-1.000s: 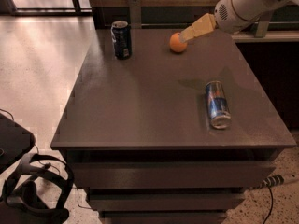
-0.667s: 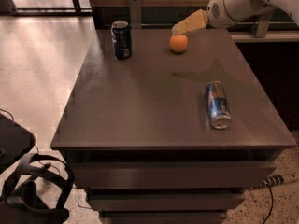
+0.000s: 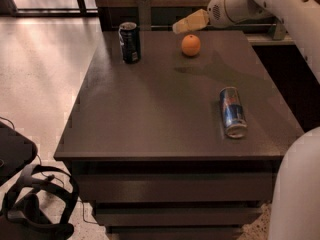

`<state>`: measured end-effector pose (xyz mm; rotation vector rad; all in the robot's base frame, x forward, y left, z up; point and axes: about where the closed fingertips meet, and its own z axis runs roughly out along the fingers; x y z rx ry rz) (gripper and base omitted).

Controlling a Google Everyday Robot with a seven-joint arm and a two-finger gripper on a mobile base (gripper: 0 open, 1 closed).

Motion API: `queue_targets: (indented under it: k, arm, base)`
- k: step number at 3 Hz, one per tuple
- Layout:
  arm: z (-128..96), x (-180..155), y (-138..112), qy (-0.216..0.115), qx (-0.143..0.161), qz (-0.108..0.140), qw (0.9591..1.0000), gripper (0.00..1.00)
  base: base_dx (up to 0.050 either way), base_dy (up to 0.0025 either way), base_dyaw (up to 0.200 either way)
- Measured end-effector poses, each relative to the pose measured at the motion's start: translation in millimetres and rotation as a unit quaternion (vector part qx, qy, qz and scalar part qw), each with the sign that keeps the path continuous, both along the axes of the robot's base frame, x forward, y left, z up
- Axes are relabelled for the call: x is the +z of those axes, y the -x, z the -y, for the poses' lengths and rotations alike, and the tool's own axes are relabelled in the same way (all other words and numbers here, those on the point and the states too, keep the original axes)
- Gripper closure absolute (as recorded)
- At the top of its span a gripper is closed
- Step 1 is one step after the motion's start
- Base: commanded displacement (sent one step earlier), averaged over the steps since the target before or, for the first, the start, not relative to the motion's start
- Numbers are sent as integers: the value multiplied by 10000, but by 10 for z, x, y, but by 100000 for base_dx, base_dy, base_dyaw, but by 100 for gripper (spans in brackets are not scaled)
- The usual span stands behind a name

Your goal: Pick orange

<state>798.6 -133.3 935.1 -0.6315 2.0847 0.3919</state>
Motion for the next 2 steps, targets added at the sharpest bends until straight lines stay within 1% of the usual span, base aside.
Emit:
queue_targets:
  k: [1, 2]
  arm:
    - [-148, -171, -222, 55, 194, -71, 9998, 0]
    - [-261, -375, -407, 143, 317, -245, 9991, 0]
  base:
    - [0, 0, 0]
    - [0, 0, 0]
